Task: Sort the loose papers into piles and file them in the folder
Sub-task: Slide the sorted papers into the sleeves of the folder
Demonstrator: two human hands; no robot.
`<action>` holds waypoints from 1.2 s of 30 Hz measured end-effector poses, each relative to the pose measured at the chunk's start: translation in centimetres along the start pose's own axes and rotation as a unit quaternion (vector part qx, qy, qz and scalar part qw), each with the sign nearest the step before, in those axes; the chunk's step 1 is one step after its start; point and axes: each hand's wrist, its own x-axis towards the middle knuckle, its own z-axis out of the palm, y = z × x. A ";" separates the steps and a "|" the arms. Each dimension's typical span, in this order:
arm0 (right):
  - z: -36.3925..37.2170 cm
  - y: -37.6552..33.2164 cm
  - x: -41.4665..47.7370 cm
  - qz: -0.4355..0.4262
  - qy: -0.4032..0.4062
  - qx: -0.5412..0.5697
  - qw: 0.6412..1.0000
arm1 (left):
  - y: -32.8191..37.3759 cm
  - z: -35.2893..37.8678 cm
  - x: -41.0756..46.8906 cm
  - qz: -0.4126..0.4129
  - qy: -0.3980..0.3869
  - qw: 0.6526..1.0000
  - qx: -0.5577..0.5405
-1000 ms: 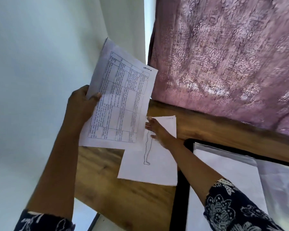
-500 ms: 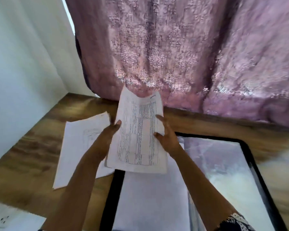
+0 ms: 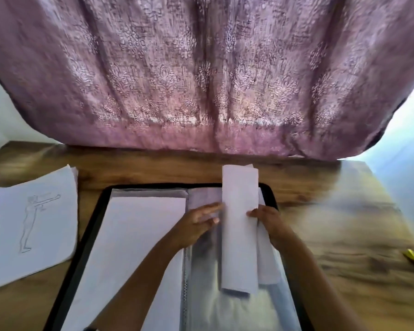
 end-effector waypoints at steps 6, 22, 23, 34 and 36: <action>-2.5 -0.7 1.9 0.014 0.053 0.003 0.998 | -2.5 -2.6 3.2 0.012 0.181 0.881 0.436; -2.0 -7.0 5.1 -0.172 0.027 0.040 0.984 | -0.3 -2.0 8.2 -0.009 0.228 0.897 0.378; -1.6 -8.0 5.8 -0.184 0.026 0.051 0.981 | -0.8 -2.3 8.2 0.006 0.230 0.903 0.364; 6.0 -12.6 14.5 -0.199 -0.117 0.113 0.966 | -3.3 -2.3 5.5 0.184 0.305 0.859 0.368; 6.1 -11.8 15.0 -0.179 -0.132 0.115 0.968 | -3.2 -2.5 5.6 0.185 0.324 0.853 0.364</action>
